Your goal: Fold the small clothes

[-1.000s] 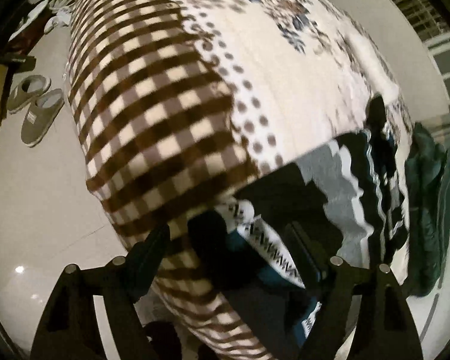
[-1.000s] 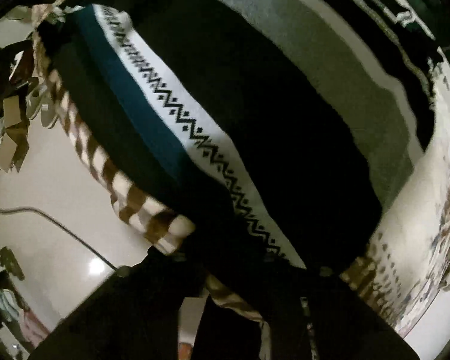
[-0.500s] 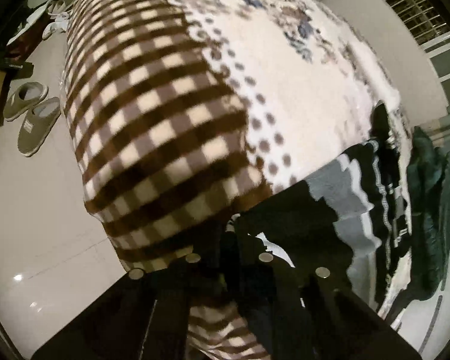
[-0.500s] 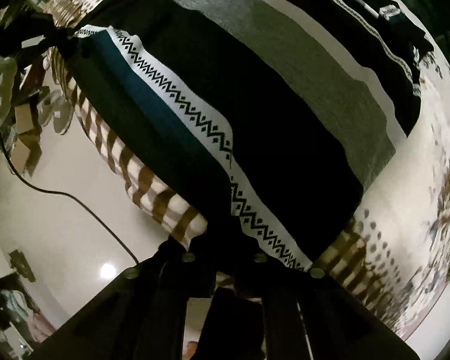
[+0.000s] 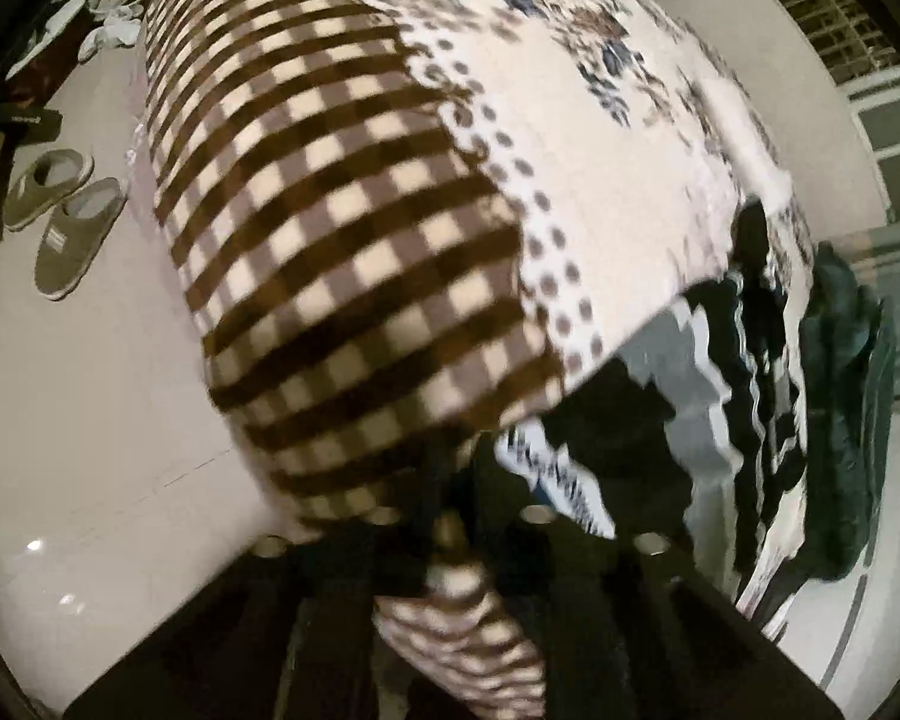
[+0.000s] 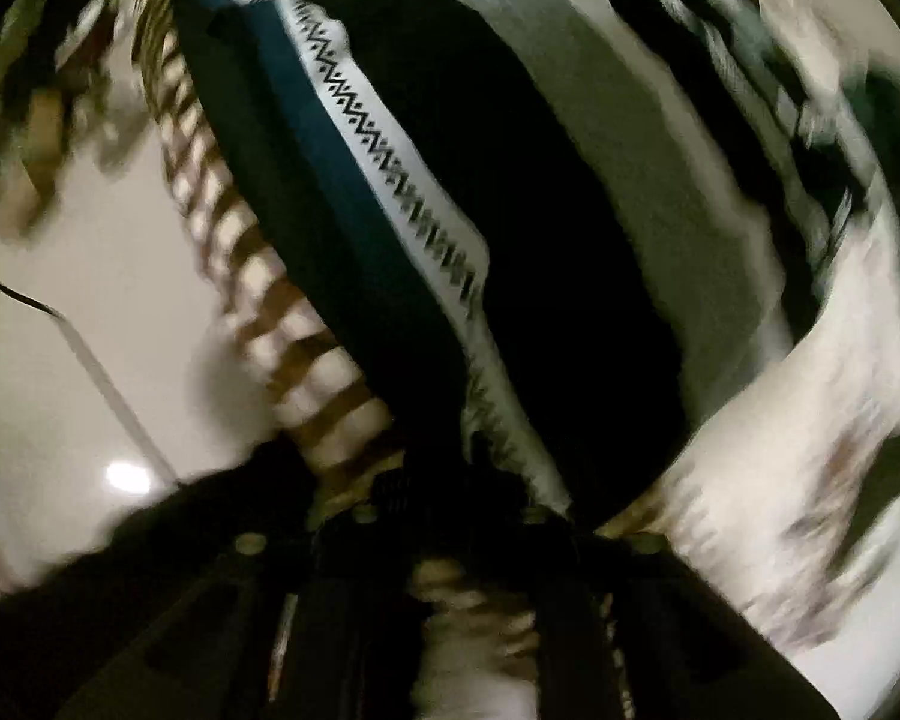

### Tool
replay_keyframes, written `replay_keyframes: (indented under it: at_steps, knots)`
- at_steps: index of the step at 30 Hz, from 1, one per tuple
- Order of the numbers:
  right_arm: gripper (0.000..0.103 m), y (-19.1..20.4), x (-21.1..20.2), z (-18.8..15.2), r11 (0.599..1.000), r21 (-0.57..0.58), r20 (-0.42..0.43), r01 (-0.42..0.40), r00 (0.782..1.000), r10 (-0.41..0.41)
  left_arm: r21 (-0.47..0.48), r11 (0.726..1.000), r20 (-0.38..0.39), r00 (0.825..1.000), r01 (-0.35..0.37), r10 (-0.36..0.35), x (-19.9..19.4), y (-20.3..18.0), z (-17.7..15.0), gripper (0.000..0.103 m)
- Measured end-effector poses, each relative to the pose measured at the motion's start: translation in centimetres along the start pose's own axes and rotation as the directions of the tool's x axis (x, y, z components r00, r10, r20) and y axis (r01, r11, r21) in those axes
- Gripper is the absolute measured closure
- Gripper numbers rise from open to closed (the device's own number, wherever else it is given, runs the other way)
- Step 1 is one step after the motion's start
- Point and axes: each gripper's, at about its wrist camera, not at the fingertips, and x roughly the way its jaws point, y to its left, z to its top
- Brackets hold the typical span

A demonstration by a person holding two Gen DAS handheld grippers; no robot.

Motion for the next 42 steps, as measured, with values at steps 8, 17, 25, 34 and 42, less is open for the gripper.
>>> replay_keyframes:
  at_steps: [8,17,25,34,42]
  knots:
    - [0.060,6.3,0.6,3.2,0.978,-0.151,0.116,0.143,0.985,-0.126,0.002,1.000,-0.013,1.000,0.025,-0.025,-1.0,-1.1,-3.5,0.046]
    - [0.097,7.3,2.2,4.7,0.984,-0.063,0.126,0.168,0.979,-0.159,-0.122,0.982,-0.104,0.983,0.141,-0.154,1.6,-2.2,-5.2,0.046]
    - [0.097,6.5,0.9,3.7,0.985,-0.053,0.143,0.167,0.977,-0.158,-0.287,0.922,-0.170,0.934,0.258,-0.314,4.5,-3.4,-7.8,0.048]
    - [0.084,5.3,1.5,3.1,0.987,-0.012,0.073,0.161,0.984,-0.160,-0.145,0.964,-0.122,0.963,0.223,-0.241,3.8,-6.6,-8.4,0.102]
    - [0.098,4.7,2.2,1.8,0.993,0.027,0.077,0.115,0.990,-0.117,-0.125,0.969,-0.103,0.969,0.211,-0.224,1.5,-5.8,-8.3,0.102]
